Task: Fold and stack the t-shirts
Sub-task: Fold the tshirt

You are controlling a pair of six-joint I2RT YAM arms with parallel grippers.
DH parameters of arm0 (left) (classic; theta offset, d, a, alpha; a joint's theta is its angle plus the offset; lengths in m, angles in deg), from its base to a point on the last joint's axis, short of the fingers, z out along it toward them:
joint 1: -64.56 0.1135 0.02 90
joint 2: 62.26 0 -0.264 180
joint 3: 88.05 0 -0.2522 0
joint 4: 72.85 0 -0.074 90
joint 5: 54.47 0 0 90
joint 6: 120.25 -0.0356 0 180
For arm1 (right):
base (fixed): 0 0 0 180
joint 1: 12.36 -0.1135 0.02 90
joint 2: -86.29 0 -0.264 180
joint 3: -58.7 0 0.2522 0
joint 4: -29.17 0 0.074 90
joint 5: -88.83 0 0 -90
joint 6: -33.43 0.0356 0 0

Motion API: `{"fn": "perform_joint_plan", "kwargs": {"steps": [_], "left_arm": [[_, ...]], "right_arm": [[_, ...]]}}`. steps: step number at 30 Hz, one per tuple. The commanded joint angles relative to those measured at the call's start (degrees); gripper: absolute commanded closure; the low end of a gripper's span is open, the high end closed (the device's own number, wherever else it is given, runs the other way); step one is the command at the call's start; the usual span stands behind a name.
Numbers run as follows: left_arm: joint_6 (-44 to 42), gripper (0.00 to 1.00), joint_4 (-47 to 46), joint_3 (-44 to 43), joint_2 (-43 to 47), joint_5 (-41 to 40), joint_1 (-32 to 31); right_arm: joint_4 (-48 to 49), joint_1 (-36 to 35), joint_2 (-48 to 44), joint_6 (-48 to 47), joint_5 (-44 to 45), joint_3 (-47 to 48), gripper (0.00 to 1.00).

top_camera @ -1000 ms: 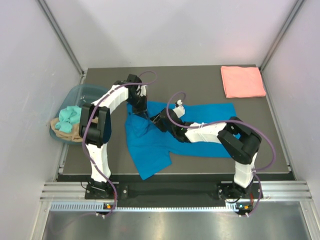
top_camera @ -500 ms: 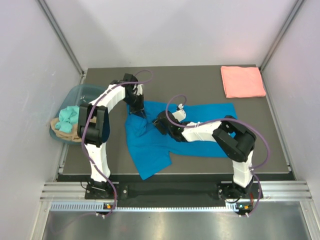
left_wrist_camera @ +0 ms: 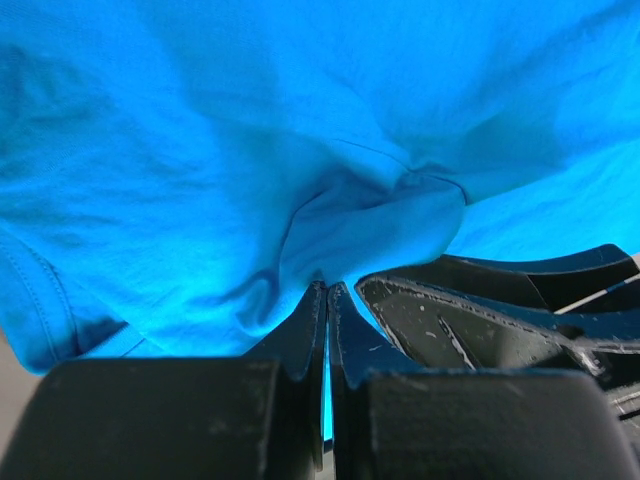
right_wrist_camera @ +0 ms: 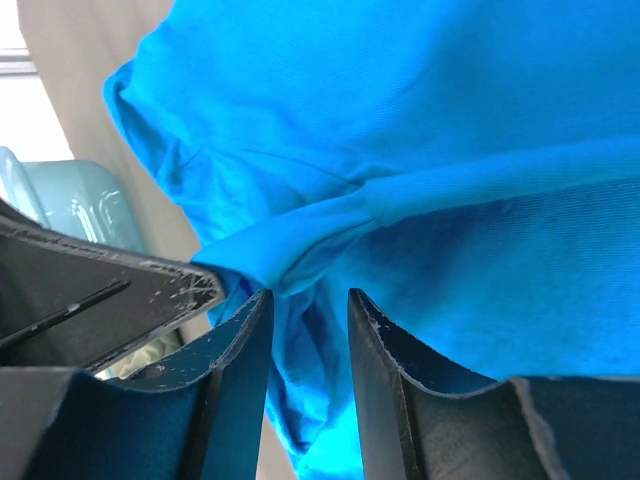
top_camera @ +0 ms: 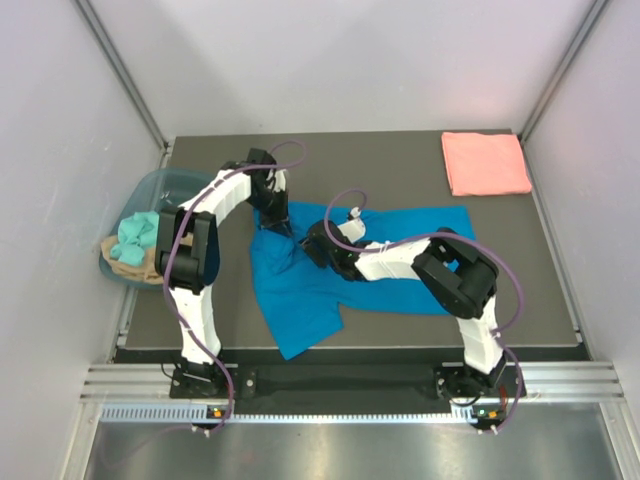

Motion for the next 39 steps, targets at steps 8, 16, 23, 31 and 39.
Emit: {"fn": "perform_joint_plan", "kwargs": {"steps": [8, 16, 23, 31, 39], "left_arm": [[0.27, 0.98, -1.46, 1.15, -0.21, 1.3, 0.2], [0.44, 0.98, -1.72, 1.59, 0.05, 1.82, 0.29], [0.09, 0.82, -1.11, 1.68, 1.98, -0.1, 0.2], [1.23, 0.6, -1.37, 5.88, 6.64, -9.85, 0.2], [2.99, 0.6, -2.78, 10.73, 11.74, -21.98, 0.29]], "right_arm": [[3.79, -0.75, 1.71, 0.89, 2.15, 2.54, 0.64], [4.23, -0.31, 3.39, 1.68, 2.06, 3.07, 0.68], [4.76, 0.13, 1.99, -0.95, 3.37, 3.07, 0.93], [3.88, 0.13, -1.53, -2.45, 3.55, 1.49, 1.0], [-4.2, 0.21, -9.35, -2.19, 1.71, -2.02, 1.0]]}}
